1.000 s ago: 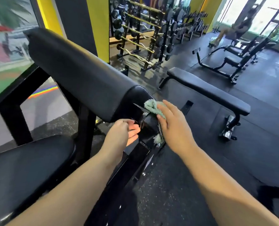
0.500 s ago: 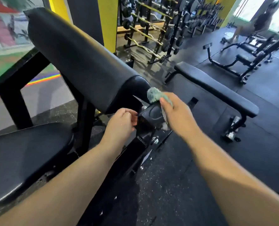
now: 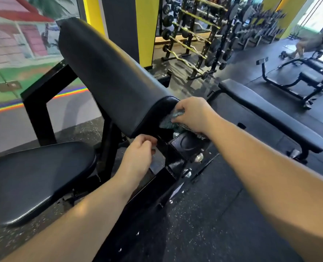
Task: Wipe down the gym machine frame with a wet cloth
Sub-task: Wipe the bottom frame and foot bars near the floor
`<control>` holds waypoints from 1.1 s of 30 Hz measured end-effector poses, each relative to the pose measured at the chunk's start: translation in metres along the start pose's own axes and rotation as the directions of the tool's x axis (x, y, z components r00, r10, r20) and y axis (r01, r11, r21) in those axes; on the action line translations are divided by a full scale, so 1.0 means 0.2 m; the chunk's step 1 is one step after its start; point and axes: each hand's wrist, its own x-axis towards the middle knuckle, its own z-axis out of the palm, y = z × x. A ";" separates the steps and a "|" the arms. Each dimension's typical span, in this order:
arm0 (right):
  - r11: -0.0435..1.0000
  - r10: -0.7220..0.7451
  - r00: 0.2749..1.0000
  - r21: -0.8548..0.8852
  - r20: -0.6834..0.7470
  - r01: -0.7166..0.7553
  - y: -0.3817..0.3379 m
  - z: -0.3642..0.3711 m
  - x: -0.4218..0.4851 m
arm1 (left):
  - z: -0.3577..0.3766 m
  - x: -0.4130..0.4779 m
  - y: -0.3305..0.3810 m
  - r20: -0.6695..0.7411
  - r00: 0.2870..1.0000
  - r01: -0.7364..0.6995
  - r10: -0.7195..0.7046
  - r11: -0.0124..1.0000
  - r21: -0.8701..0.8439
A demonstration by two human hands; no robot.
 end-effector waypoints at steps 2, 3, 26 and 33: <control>0.993 -0.092 0.996 -0.076 0.002 0.092 -0.08 0.03 -0.02 | 0.00 0.02 -0.01 0.009 1.000 0.011 -0.011 1.000 -0.003; 0.981 -0.166 0.986 -0.093 0.030 0.168 -0.13 0.06 -0.04 | 0.01 0.03 -0.01 0.017 1.000 0.022 -0.022 1.000 -0.010; -0.071 0.595 0.790 0.988 0.150 -0.134 0.08 0.30 -0.31 | 0.05 -0.08 0.09 0.257 0.942 -0.246 0.217 0.965 0.087; 0.177 0.665 0.745 0.958 0.050 -0.223 0.10 0.65 -0.44 | 0.12 -0.12 0.06 0.161 0.923 -0.372 0.349 0.916 0.147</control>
